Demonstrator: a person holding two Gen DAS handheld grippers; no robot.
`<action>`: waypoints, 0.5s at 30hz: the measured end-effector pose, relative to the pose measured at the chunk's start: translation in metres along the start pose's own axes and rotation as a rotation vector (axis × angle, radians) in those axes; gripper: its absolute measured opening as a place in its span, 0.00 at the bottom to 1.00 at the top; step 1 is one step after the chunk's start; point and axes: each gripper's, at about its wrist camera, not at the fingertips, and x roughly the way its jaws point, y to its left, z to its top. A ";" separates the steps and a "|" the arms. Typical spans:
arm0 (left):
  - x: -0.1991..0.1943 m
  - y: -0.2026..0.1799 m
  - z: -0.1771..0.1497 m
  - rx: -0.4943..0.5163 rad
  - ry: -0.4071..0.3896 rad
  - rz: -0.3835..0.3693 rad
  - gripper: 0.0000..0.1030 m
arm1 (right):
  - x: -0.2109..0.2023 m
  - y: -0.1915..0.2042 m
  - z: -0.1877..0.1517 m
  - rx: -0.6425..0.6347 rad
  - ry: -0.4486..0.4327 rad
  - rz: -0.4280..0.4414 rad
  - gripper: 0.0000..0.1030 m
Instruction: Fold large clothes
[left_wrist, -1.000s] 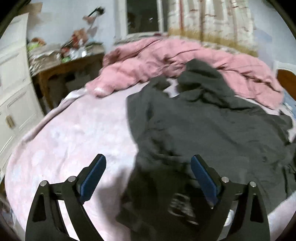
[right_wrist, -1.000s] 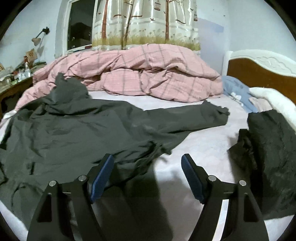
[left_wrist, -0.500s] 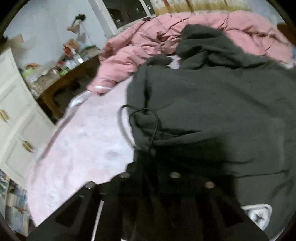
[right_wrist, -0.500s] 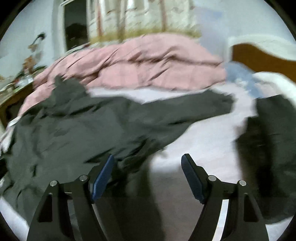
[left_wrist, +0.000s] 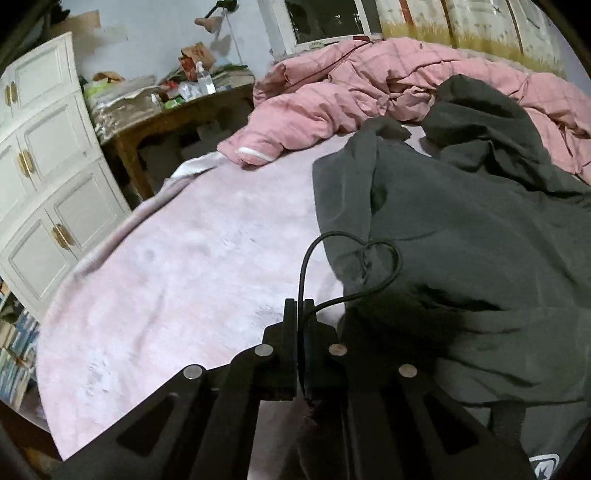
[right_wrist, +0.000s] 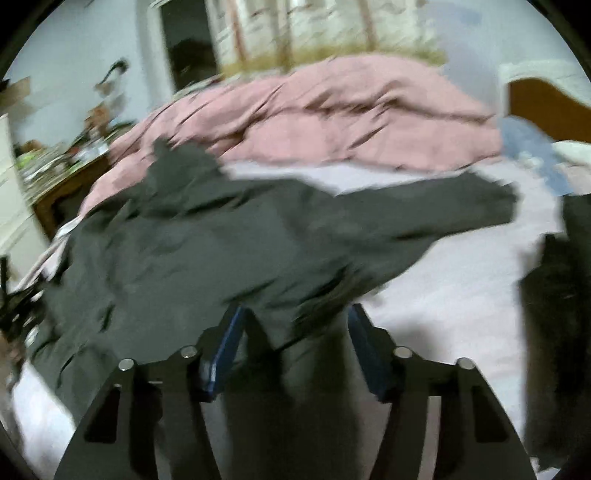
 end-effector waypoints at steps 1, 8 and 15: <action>0.001 -0.001 -0.001 0.006 0.002 0.000 0.03 | 0.005 0.006 0.002 -0.020 -0.001 -0.046 0.34; 0.000 -0.015 -0.009 0.045 0.000 0.041 0.03 | 0.039 0.019 0.043 -0.007 -0.022 -0.159 0.08; -0.021 0.001 -0.005 -0.004 -0.086 -0.116 0.46 | 0.070 -0.002 0.034 0.103 0.072 -0.098 0.12</action>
